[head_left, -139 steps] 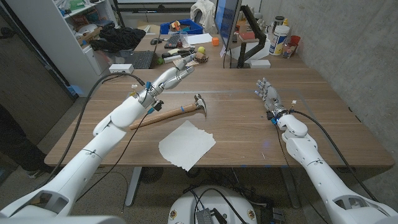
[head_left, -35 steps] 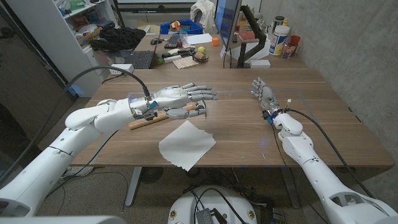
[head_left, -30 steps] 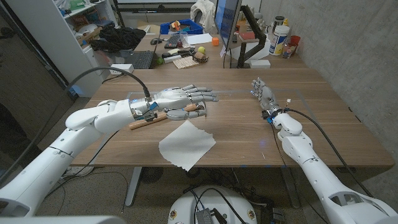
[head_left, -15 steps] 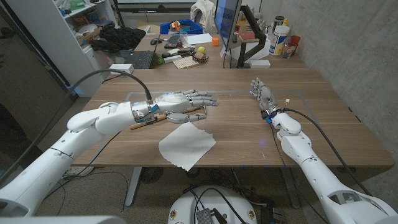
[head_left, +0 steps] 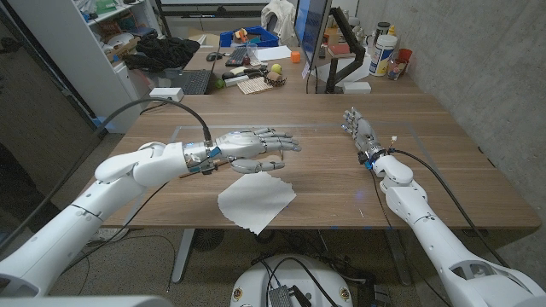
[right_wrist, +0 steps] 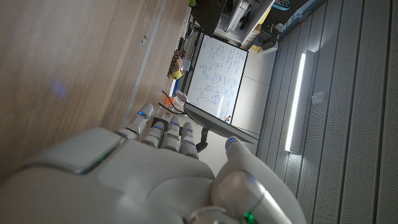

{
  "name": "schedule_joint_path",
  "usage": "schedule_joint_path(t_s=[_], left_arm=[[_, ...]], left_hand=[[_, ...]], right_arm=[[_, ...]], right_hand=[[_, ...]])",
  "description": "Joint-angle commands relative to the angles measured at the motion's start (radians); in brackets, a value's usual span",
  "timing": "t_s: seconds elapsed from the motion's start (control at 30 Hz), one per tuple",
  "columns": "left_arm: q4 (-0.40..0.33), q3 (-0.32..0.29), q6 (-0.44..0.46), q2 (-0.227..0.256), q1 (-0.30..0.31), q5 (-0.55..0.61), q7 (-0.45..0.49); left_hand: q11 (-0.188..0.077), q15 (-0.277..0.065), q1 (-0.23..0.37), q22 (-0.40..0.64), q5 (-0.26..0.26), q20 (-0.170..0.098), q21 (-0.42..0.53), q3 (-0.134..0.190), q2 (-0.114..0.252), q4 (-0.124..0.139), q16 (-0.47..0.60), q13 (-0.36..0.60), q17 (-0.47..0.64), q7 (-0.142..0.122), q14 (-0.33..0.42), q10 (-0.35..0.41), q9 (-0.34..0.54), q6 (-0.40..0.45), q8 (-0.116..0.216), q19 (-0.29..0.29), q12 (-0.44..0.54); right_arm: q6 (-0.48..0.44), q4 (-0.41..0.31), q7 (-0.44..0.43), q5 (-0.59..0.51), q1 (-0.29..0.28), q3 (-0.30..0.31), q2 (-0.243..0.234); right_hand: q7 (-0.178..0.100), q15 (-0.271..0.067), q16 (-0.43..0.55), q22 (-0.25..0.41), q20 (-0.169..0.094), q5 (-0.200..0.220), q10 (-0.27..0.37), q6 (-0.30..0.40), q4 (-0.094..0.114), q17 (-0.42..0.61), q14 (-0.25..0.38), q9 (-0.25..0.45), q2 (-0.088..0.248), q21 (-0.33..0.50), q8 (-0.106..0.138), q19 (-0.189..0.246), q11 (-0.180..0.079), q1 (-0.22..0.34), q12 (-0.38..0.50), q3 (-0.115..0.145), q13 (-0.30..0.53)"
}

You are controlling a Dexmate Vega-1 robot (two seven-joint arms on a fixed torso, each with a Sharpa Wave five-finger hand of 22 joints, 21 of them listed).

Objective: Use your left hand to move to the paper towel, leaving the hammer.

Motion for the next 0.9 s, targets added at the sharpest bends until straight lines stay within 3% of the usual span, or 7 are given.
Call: schedule_joint_path(t_s=[0.03,0.9], left_arm=[[-0.012,0.022,0.018,-0.003,0.007,0.011,-0.014],[0.01,0.042,0.042,0.007,0.034,-0.021,-0.017]], left_hand=[[-0.006,-0.04,0.011,0.003,0.006,-0.003,-0.002,0.0,0.0,-0.007,0.0,0.002,0.002,-0.002,-0.001,0.001,0.002,0.009,-0.004,-0.002,-0.005],[-0.004,-0.039,0.017,0.003,0.012,-0.01,-0.007,0.001,0.001,-0.009,-0.004,0.002,0.002,-0.001,0.002,0.002,0.002,0.013,-0.009,0.001,-0.009]], right_arm=[[0.0,-0.006,0.01,0.011,-0.01,0.007,-0.008],[-0.001,-0.002,0.012,0.008,-0.005,0.001,-0.005]], right_hand=[[-0.003,0.006,0.0,0.002,-0.015,0.009,0.005,0.003,0.006,-0.001,-0.004,0.005,0.004,-0.004,0.004,0.002,-0.006,-0.012,-0.001,0.001,0.004],[-0.004,0.006,-0.001,0.002,-0.014,0.009,0.007,0.003,0.007,-0.001,-0.004,0.005,0.004,-0.01,0.004,0.005,0.0,-0.012,0.0,0.001,0.004]])
